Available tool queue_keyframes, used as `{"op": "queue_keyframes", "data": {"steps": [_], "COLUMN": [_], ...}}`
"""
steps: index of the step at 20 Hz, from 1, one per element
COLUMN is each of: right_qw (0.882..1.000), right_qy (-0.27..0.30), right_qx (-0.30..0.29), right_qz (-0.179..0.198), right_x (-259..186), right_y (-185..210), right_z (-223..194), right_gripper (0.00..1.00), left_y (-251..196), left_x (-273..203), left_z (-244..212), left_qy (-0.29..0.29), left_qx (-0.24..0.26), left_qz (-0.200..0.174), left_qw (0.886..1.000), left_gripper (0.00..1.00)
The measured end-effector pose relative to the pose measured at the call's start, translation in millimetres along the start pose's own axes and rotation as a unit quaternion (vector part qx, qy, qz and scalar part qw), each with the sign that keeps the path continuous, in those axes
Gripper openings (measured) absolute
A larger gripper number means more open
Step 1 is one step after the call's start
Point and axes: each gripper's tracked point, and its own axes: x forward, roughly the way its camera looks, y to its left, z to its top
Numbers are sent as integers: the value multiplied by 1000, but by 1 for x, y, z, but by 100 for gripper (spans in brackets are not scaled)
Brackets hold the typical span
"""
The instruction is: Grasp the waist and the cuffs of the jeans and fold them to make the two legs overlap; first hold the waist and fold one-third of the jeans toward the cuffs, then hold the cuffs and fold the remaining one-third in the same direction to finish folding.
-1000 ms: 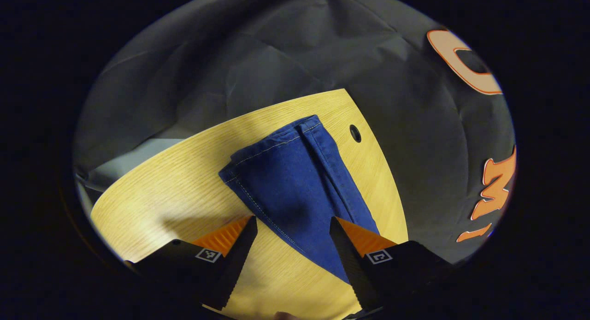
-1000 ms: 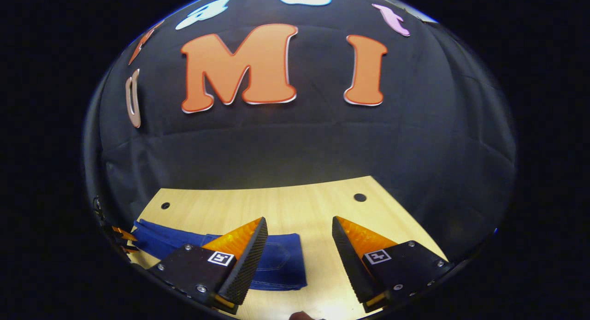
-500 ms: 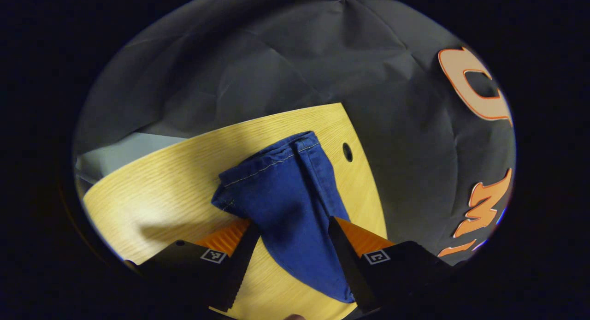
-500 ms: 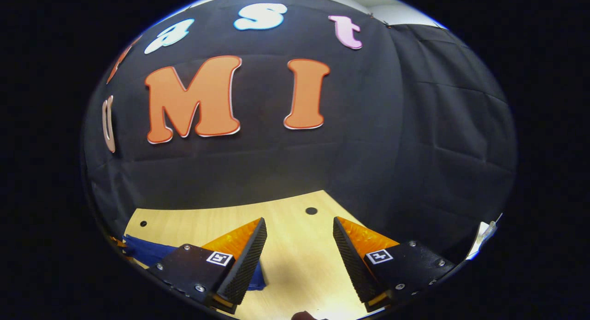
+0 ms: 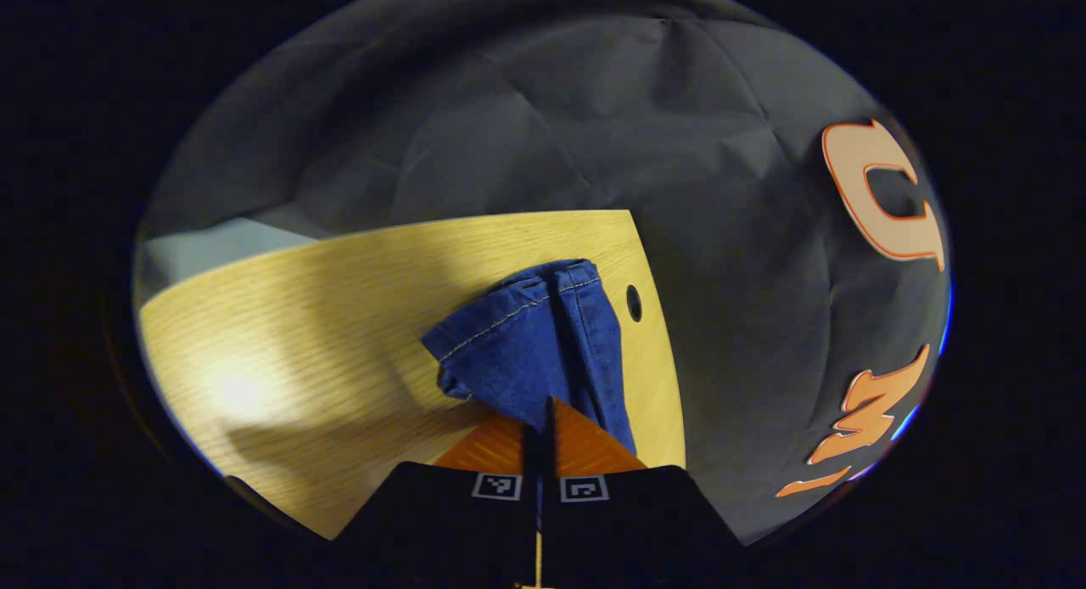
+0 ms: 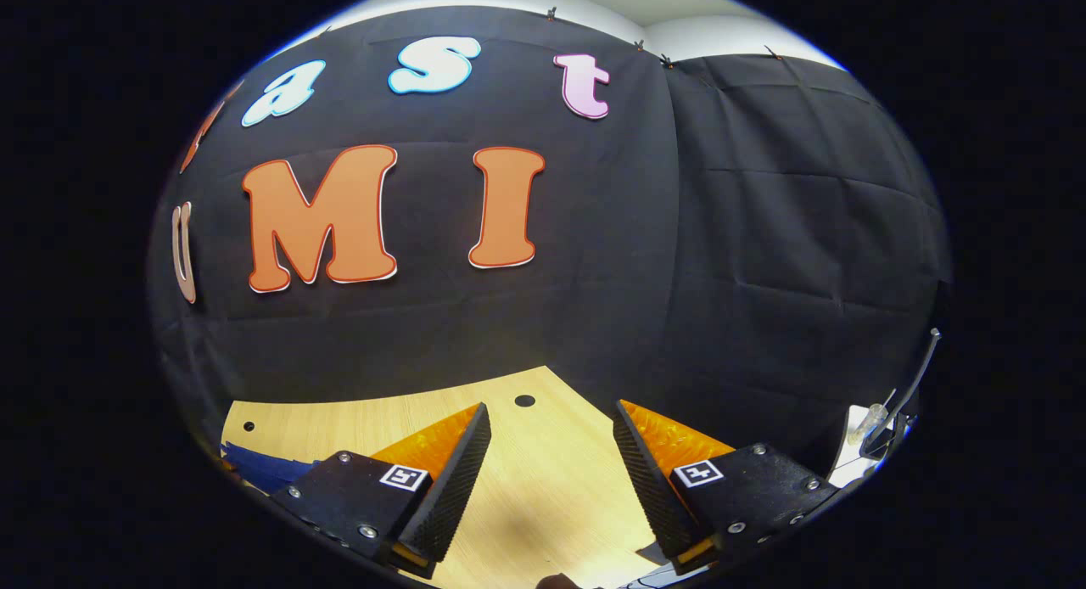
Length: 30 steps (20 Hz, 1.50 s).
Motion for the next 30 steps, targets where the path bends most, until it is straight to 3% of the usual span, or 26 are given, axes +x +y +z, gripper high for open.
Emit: {"op": "queue_keyframes", "data": {"steps": [1,11,21,24,28,29,30], "right_qw": [1000,995,984,981,979,979,979], "right_qy": [-7,-15,8,11,16,17,18], "right_qx": [1,20,37,48,66,68,70], "right_qz": [7,98,176,186,191,192,192], "right_x": [-1,15,32,37,46,48,50], "right_y": [2,28,64,65,57,55,52], "right_z": [4,5,-14,-16,-18,-19,-21], "right_gripper": [90,90,90,90,90,97,97], "left_y": [-9,-124,-272,-308,-330,-337,-345], "left_x": [13,-74,-111,-107,-101,-97,-95], "left_z": [2,-9,-95,-135,-165,-175,-184], "left_qy": [-7,-64,-39,-26,-3,0,3], "left_qx": [19,132,222,259,276,283,289], "left_qz": [-8,-77,-163,-176,-180,-180,-179], "left_qw": [1000,986,960,949,944,942,940], "left_gripper": [2,2,2,2,2,2,2]}}
